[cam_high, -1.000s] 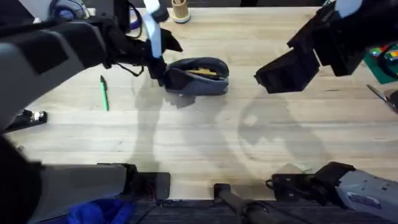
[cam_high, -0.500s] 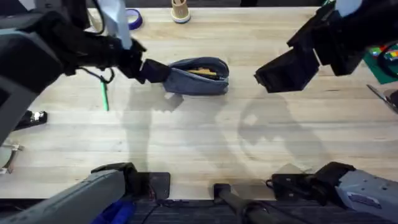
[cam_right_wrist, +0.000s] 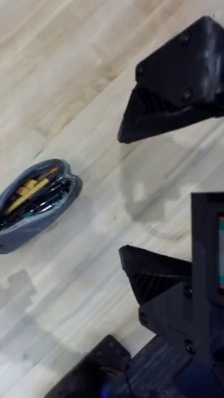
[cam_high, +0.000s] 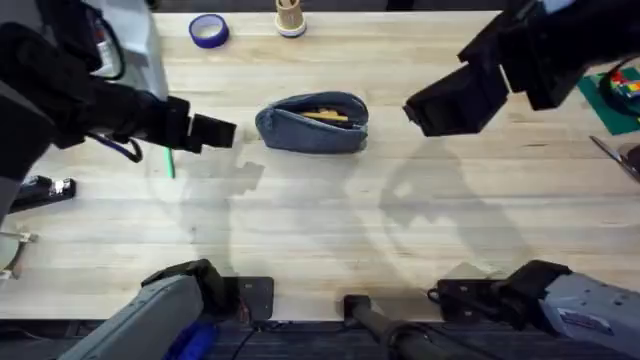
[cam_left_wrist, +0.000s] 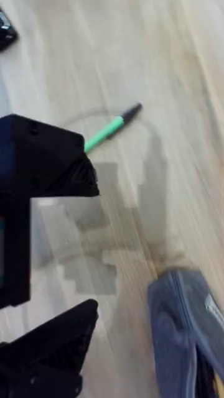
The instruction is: Unzip the bag, pick up the pens from the table one at a time and place them inside, then zip the bag closed.
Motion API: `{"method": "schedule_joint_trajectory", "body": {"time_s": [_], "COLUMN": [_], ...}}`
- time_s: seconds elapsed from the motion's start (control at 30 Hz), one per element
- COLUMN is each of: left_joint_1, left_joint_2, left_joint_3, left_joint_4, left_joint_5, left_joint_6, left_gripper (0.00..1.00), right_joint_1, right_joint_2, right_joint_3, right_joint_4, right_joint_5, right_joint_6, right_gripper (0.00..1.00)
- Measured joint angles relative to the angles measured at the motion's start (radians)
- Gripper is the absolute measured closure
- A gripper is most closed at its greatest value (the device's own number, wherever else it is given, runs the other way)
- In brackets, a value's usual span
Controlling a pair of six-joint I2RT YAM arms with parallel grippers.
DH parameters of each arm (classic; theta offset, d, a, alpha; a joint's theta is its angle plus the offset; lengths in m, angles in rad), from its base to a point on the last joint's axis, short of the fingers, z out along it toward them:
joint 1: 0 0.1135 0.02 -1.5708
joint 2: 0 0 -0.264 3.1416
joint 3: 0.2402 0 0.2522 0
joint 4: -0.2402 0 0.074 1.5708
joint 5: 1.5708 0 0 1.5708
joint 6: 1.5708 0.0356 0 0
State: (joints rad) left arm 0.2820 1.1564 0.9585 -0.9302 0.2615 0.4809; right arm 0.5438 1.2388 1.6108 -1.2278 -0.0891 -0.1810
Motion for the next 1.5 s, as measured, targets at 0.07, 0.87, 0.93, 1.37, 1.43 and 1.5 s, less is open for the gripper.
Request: {"method": "schedule_joint_trajectory", "body": {"time_s": [0.07, 0.87, 0.93, 1.37, 1.43, 1.5], "left_joint_1": [0.038, 0.260, 0.260, 0.260, 0.260, 0.260], "left_joint_2": [0.000, 0.155, 0.181, 0.366, 0.386, 0.402], "left_joint_3": [0.000, 0.000, 0.000, 0.000, 0.000, 0.000], "left_joint_4": [-0.001, 0.120, 0.144, 0.261, 0.282, 0.296], "left_joint_5": [-0.012, -0.078, -0.093, -0.111, -0.113, -0.116], "left_joint_6": [-0.005, -0.026, -0.025, -0.025, -0.025, -0.025], "left_gripper": [0.007, 0.006, 0.007, 0.006, 0.006, 0.006], "right_joint_1": [0.000, 0.000, 0.000, 0.000, 0.000, 0.000], "right_joint_2": [0.000, 0.000, 0.000, 0.000, 0.000, 0.000], "right_joint_3": [0.000, 0.000, 0.000, 0.000, 0.000, 0.000], "right_joint_4": [0.016, 0.076, 0.076, 0.076, 0.078, 0.079], "right_joint_5": [0.000, 0.079, 0.079, 0.086, 0.086, 0.086], "right_joint_6": [0.000, -0.003, -0.003, -0.003, -0.003, -0.003], "right_gripper": [0.004, 0.005, 0.005, 0.004, 0.004, 0.004]}}
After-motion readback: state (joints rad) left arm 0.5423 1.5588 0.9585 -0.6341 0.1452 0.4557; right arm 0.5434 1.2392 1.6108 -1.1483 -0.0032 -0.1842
